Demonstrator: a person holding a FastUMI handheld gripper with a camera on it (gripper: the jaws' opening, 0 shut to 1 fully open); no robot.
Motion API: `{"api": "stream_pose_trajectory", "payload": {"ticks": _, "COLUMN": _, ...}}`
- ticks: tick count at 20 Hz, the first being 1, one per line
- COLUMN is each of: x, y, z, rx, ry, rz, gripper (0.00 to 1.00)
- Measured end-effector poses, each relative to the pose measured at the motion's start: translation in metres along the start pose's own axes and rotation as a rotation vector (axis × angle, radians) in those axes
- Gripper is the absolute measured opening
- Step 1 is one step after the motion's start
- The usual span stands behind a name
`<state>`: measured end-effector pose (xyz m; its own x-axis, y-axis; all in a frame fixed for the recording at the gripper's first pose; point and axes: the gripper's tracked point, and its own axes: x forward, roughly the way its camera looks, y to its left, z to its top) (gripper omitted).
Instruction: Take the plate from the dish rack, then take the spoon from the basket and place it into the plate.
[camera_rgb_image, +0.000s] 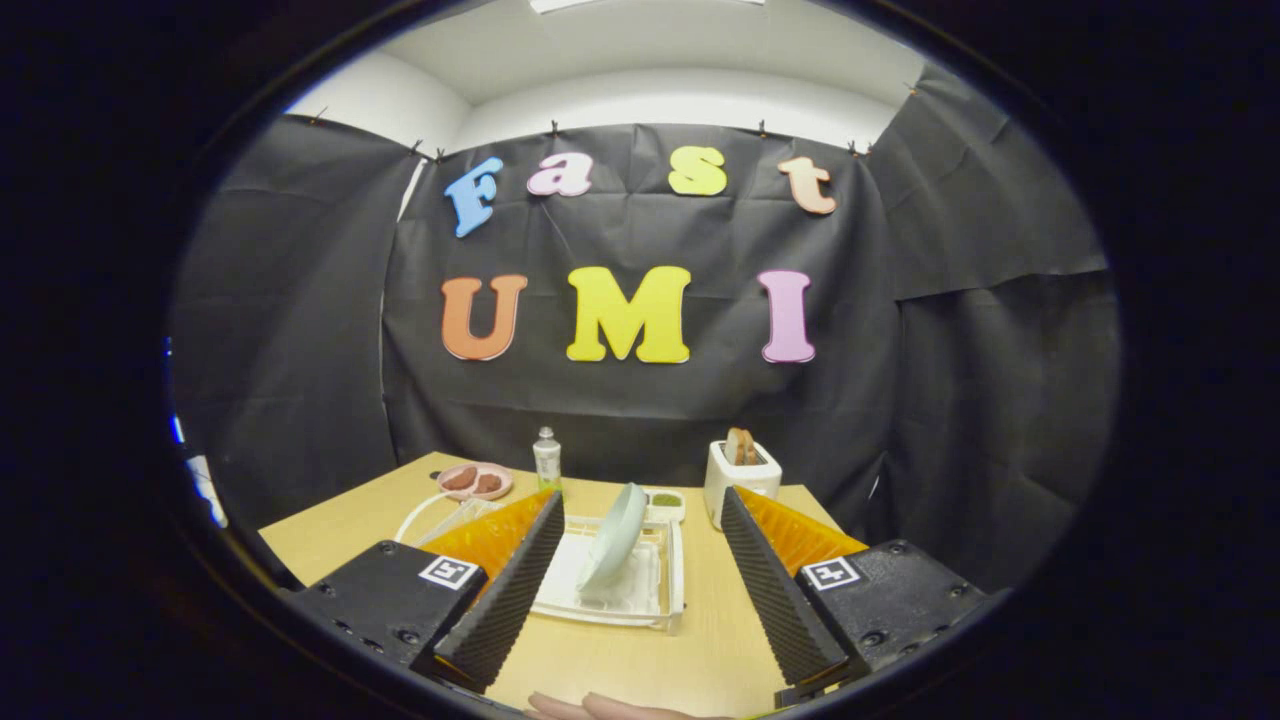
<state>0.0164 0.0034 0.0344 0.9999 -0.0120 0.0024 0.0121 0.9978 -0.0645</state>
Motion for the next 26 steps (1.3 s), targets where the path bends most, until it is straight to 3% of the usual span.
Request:
{"api": "stream_pose_trajectory", "payload": {"ticks": 7, "x": 0.103, "y": 0.013, "z": 0.005, "rx": -0.044, "ry": 0.18, "rz": -0.021, "gripper": 1.0}}
{"api": "stream_pose_trajectory", "payload": {"ticks": 13, "x": 0.173, "y": 0.018, "z": -0.013, "rx": -0.134, "ry": 0.438, "rz": -0.08, "gripper": 1.0}}
{"api": "stream_pose_trajectory", "payload": {"ticks": 16, "x": 0.186, "y": 0.011, "z": -0.03, "rx": -0.184, "ry": 0.632, "rz": -0.115, "gripper": 0.99}}
{"api": "stream_pose_trajectory", "payload": {"ticks": 20, "x": 0.199, "y": 0.016, "z": -0.048, "rx": -0.152, "ry": 0.845, "rz": -0.099, "gripper": 0.88}}
{"api": "stream_pose_trajectory", "payload": {"ticks": 23, "x": 0.212, "y": 0.017, "z": -0.044, "rx": -0.16, "ry": 0.879, "rz": -0.135, "gripper": 0.68}}
{"api": "stream_pose_trajectory", "payload": {"ticks": 25, "x": 0.217, "y": 0.017, "z": -0.041, "rx": -0.191, "ry": 0.899, "rz": -0.163, "gripper": 0.49}}
{"api": "stream_pose_trajectory", "payload": {"ticks": 26, "x": 0.219, "y": 0.019, "z": -0.041, "rx": -0.207, "ry": 0.916, "rz": -0.17, "gripper": 0.47}}
